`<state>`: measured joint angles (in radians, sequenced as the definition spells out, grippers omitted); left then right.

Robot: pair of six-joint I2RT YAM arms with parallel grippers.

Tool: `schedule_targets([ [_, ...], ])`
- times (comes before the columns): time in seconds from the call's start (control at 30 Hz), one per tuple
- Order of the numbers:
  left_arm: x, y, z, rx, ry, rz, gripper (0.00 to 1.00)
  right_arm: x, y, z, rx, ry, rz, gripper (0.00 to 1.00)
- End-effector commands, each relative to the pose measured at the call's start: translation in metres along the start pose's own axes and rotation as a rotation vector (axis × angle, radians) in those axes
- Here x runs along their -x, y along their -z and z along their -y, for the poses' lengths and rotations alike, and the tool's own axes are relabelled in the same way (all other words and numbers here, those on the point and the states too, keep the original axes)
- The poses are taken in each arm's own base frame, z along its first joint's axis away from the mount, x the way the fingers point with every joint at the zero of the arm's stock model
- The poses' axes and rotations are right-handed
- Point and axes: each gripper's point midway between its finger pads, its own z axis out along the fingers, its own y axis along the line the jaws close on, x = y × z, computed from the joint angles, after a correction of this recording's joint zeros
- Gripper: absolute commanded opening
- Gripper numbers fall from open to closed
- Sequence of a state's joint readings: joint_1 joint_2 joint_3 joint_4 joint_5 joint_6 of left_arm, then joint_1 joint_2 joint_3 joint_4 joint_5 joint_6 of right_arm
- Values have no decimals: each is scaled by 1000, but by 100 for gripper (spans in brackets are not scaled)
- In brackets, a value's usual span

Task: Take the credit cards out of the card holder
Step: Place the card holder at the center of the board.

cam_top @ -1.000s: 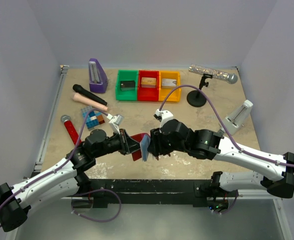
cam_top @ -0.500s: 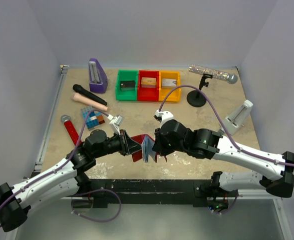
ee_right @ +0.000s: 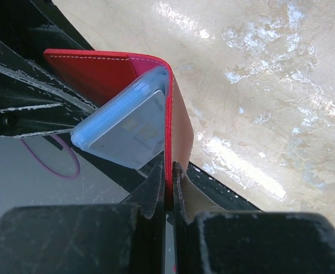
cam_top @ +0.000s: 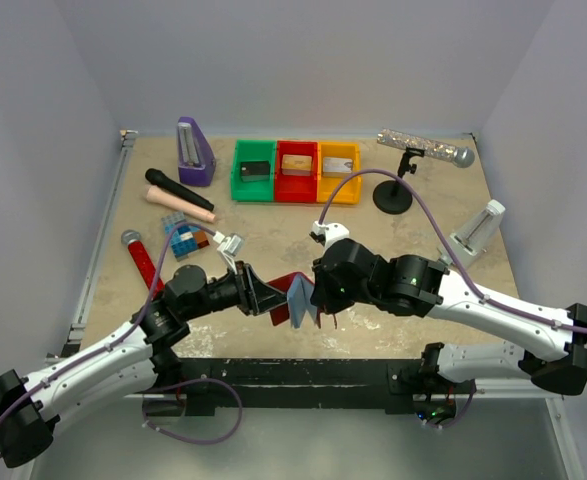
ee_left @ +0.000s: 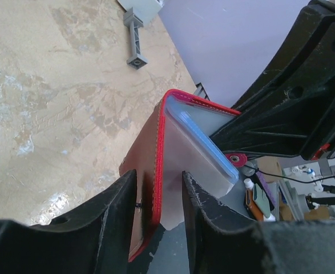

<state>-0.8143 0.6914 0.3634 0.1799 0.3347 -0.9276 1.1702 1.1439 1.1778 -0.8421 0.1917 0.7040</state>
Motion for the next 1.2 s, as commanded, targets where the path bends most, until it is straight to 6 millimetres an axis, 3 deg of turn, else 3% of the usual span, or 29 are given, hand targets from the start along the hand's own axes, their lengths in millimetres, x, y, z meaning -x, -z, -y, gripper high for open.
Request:
schedule_targets([
  [0.0, 8, 3, 20, -90, -30, 34, 42, 15, 7, -8, 22, -34, 39, 0],
  [0.17, 6, 7, 15, -82, -31, 45, 43, 12, 4, -11, 54, -64, 27, 0],
  [0.47, 5, 18, 25, -152, -52, 77, 51, 7, -3, -11, 56, -84, 4, 0],
  [0.9, -1, 25, 23, -169, -54, 92, 52, 6, -9, -19, 102, -116, -24, 0],
  [1.0, -1, 25, 23, -169, -62, 83, 45, 7, -10, -23, 116, -118, -30, 0],
  [1.17, -2, 26, 22, -160, -74, 83, 25, 9, -9, -27, 128, -116, -30, 0],
])
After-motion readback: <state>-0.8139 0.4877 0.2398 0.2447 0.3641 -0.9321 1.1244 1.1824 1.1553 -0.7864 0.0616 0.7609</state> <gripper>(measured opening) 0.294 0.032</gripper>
